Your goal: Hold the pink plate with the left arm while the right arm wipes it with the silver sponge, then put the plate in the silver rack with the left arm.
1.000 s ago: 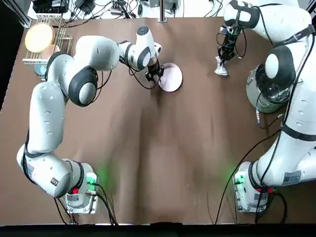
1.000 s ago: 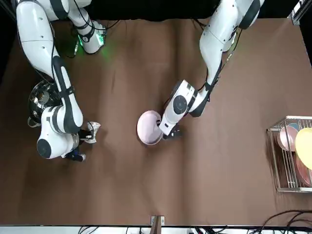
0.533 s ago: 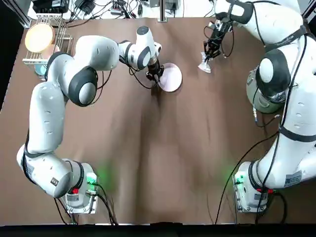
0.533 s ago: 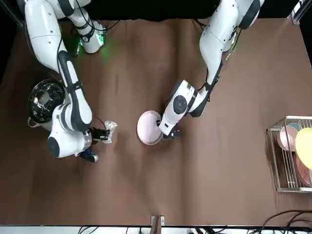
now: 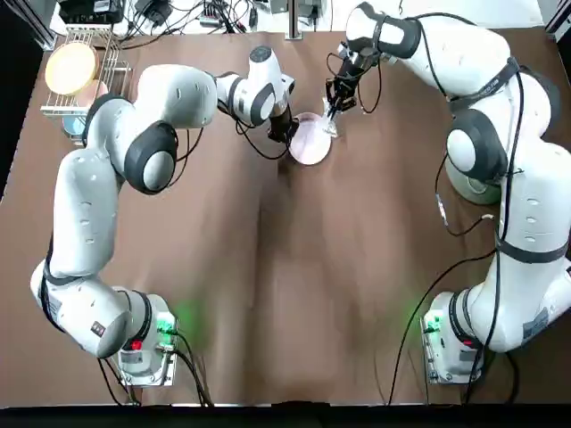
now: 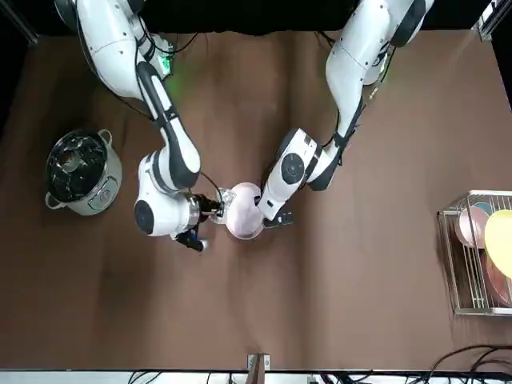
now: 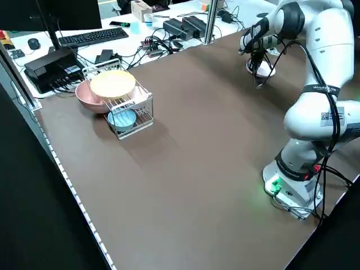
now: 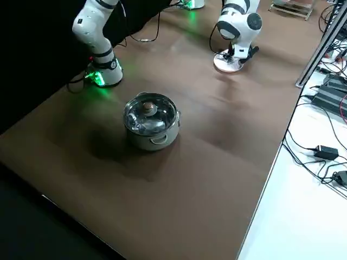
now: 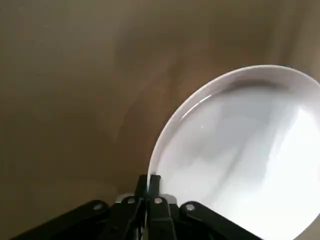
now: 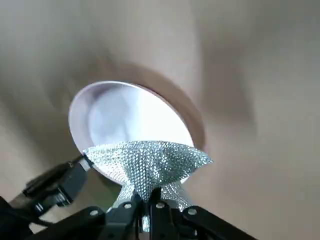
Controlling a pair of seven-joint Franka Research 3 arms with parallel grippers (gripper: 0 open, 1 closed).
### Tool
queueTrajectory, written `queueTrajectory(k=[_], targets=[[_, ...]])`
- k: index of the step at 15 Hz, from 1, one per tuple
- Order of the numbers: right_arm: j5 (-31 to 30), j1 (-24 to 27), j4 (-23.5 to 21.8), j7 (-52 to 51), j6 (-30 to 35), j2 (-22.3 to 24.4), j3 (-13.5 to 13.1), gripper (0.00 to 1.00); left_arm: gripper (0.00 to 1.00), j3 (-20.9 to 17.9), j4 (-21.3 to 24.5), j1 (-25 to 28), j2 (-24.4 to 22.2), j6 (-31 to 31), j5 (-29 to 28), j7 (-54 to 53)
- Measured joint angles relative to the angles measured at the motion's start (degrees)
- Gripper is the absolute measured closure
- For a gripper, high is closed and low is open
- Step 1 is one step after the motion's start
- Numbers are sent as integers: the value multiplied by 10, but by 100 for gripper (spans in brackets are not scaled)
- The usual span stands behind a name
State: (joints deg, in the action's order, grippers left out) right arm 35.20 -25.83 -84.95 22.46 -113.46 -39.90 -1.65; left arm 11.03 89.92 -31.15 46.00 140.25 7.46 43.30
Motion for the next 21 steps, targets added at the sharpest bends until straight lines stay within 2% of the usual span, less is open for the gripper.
queueTrajectory(k=[5, 11, 21], targets=[[4, -11, -1, -2, -16, -19, 0, 93, 97, 0, -1, -1, 0, 0, 0, 0], [22, -49, 0, -26, -106, -58, 10, 93, 97, 0, -1, -1, 0, 1, 0, 0], [36, -78, 0, -27, -110, -75, 16, 93, 97, 0, -1, -1, 0, 1, 0, 0]])
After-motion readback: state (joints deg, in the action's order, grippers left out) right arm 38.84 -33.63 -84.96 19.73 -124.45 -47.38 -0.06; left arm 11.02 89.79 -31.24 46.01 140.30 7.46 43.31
